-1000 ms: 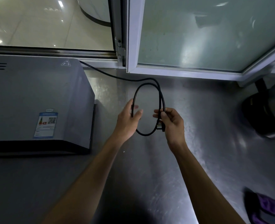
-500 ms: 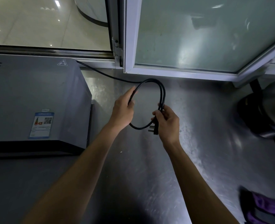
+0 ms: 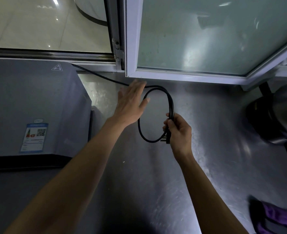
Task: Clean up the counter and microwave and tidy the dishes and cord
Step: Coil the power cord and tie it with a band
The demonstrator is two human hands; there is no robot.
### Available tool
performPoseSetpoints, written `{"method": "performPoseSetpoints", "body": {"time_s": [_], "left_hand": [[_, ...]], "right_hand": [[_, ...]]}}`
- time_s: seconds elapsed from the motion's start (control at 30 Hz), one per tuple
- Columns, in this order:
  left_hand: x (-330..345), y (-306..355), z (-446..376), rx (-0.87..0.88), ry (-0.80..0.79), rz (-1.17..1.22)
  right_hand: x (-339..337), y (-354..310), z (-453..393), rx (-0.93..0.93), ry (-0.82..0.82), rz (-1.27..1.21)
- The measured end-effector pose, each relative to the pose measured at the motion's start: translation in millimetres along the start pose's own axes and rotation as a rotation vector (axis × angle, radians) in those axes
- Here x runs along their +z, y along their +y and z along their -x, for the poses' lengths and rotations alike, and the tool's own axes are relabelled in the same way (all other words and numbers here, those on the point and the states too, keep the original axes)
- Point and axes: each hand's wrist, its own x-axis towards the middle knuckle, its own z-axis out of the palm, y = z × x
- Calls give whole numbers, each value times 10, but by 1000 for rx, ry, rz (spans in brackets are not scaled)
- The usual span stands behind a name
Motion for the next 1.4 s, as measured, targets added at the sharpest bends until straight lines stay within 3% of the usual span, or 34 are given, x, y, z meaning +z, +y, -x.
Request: {"method": "performPoseSetpoints", "body": {"time_s": [0.1, 0.2, 0.33, 0.57, 0.67, 0.77, 0.97, 1.4], "left_hand": [[20, -36, 15, -38, 5, 11], [-26, -49, 53, -51, 109, 139], [-116, -106, 46, -163, 109, 281], [-335, -277, 70, -235, 99, -97], [-352, -276, 95, -306, 41, 81], [-435, -145, 94, -359, 116, 300], [-512, -47, 55, -404, 216, 428], [-413, -204, 214, -116, 13, 344]], "right_hand": [[53, -29, -74, 6, 33, -35], [198, -85, -159, 1, 46, -89], [448, -195, -285, -33, 62, -137], [685, -306, -474, -41, 108, -179], [742, -319, -496, -35, 127, -200], [870, -337, -479, -35, 131, -217], [1083, -388, -483, -79, 65, -96], [1105, -370, -682, -42, -164, 258]]}}
